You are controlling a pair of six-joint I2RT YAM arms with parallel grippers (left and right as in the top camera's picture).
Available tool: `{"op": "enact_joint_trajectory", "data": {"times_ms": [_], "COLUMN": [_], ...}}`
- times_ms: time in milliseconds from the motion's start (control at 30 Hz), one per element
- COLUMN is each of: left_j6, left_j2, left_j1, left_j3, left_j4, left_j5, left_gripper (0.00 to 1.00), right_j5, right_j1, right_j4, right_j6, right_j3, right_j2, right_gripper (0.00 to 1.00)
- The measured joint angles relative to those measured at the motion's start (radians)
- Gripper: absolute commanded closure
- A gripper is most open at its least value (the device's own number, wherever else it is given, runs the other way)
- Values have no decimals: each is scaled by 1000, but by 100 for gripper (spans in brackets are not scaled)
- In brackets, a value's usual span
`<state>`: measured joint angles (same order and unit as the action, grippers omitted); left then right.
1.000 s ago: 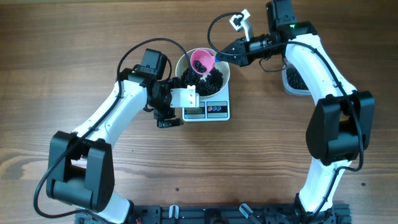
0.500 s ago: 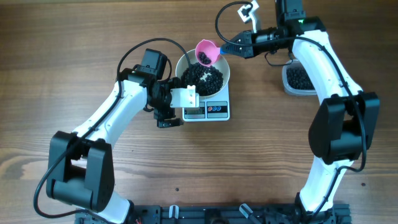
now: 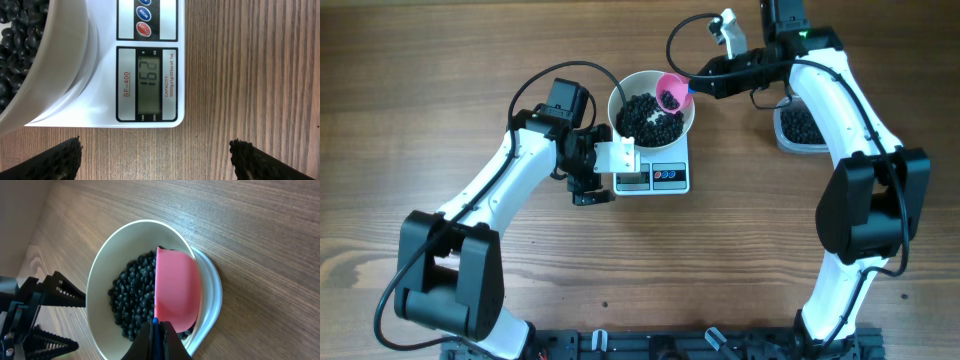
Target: Scoop item into bowl and weigh 150g on scale
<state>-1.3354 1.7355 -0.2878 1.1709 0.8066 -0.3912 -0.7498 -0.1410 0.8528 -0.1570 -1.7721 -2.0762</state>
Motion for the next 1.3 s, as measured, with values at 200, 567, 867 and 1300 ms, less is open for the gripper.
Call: {"op": "enact_joint_trajectory", "data": {"times_ms": [200,567,867,1300], "left_j6": [0,0,0,0], "left_j2": [0,0,0,0], "left_j1": [0,0,0,0], "left_j3": [0,0,0,0], "left_j4": [0,0,0,0], "left_j5": [0,0,0,0], "left_gripper": [0,0,0,0], "right_j5": [-116,-178,-176,238], "right_j1": [0,0,0,-141], "right_j4": [-92,-122,-117,-35], "right_j6": [0,0,0,-237], "right_j3": [0,0,-1,-3], "right_j2": [0,6,19,19], "right_gripper": [96,96,96,96]}}
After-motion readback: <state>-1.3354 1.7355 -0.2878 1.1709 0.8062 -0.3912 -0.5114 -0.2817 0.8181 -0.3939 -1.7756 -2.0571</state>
